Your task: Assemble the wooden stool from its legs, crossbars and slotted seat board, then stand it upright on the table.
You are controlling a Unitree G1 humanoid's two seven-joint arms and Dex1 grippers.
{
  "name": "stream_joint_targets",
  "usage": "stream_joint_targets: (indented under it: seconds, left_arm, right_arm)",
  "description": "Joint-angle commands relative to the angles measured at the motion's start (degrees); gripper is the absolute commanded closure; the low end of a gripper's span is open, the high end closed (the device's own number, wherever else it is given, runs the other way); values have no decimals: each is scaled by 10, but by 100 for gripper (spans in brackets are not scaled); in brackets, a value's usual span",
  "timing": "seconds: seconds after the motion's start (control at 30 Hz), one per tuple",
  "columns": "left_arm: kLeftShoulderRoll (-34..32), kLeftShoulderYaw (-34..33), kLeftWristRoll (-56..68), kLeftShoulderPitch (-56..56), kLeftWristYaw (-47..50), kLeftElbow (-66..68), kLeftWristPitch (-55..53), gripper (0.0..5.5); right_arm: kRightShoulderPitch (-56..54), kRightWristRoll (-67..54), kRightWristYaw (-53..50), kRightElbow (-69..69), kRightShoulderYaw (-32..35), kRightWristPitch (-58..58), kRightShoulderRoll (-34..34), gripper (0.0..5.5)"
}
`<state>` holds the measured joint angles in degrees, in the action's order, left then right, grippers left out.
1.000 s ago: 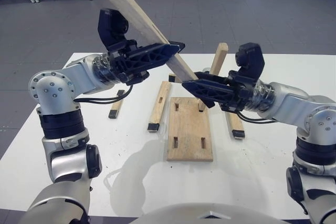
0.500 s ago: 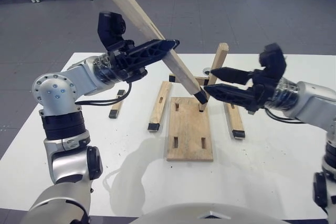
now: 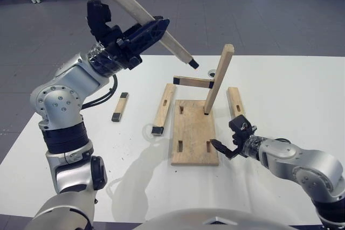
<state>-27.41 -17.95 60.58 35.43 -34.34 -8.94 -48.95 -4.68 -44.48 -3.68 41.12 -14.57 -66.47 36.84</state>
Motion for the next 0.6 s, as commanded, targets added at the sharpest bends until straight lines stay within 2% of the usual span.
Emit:
stream_joint_targets:
  seconds: [0.03,0.3,0.4,0.47,0.6]
  left_arm:
    - [2,-3,-15,23,22,-6,22,344]
    - [4,8,-25,31,27,-2,38,344]
    - [-2,5,-23,30,20,-3,37,344]
    - [-13,3,-28,27,10,-6,41,344]
    - [-75,-20,-17,13,-47,-12,28,344]
  right_arm:
    - [8,49,21,5,-38,-3,11,69]
    - [17,126,65,-33,-74,18,-6,69]
    - [25,145,98,-37,-86,20,18,69]
    - [36,149,137,-30,-85,24,52,69]
    - [71,170,283,-28,-74,88,204,69]
